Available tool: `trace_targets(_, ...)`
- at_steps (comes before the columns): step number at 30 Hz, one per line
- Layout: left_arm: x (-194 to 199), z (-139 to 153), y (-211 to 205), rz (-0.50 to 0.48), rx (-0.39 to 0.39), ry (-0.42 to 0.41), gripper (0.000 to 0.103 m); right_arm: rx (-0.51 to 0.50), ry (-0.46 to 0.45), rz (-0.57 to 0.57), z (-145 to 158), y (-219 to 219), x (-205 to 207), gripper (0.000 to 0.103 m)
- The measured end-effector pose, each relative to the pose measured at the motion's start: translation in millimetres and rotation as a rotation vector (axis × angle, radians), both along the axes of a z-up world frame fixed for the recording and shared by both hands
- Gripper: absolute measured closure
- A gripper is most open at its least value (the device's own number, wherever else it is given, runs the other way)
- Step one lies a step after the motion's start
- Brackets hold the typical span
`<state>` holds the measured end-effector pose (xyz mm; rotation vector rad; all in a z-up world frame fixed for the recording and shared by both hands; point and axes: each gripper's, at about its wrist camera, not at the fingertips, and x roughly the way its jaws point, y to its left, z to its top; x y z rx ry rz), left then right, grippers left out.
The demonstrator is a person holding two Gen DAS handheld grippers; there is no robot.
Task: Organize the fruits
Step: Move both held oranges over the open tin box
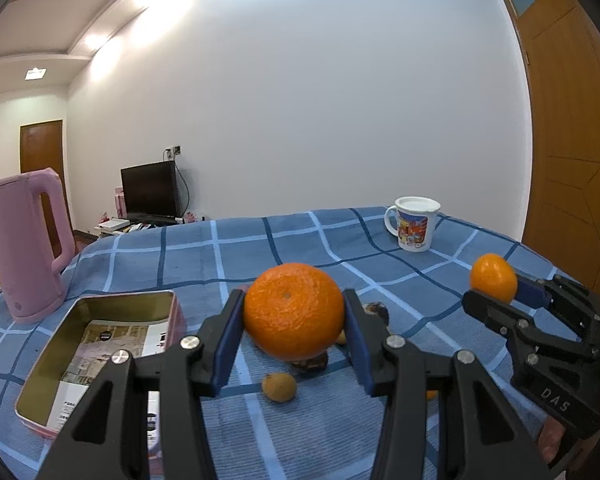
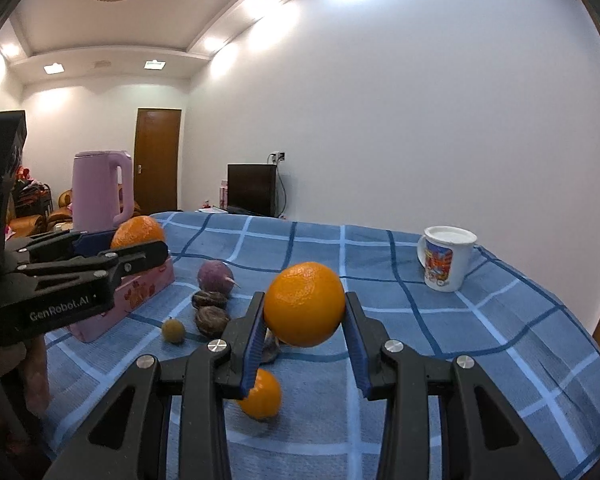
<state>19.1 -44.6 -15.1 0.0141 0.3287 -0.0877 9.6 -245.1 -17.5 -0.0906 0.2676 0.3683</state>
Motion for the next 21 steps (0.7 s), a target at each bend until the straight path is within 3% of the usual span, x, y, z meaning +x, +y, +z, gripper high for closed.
trace_targets(21,6.6,-3.2,82.9,0.174,-0.02,0.112,0.053,0.046,0.167,0.233,23.5,92.5,34.9,0.064)
